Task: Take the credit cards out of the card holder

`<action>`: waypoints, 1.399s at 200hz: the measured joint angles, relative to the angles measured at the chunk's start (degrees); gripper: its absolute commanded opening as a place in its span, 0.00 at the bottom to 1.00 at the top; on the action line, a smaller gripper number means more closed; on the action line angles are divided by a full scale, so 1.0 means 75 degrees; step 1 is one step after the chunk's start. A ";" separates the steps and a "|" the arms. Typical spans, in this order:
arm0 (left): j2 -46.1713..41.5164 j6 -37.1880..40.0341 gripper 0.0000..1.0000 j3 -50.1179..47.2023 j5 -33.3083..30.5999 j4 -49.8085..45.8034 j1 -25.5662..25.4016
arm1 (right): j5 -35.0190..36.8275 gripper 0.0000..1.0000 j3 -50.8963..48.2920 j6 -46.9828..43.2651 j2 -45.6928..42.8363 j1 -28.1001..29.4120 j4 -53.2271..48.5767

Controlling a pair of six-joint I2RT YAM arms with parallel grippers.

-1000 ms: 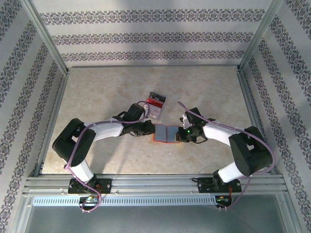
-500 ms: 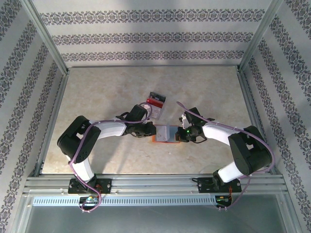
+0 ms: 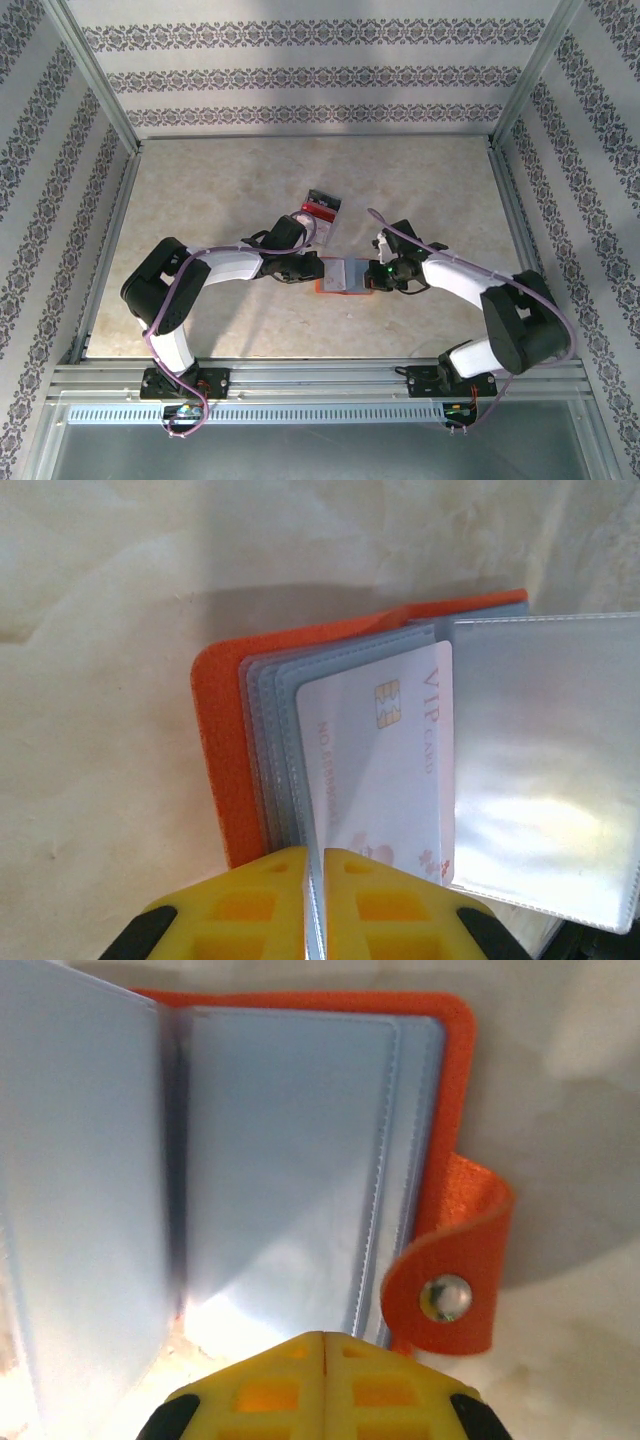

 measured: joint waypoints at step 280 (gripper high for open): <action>0.0111 0.0006 0.13 0.0102 0.0003 0.0000 0.0000 | 0.0364 0.00 0.1926 0.0478 0.1020 0.1454 -0.0466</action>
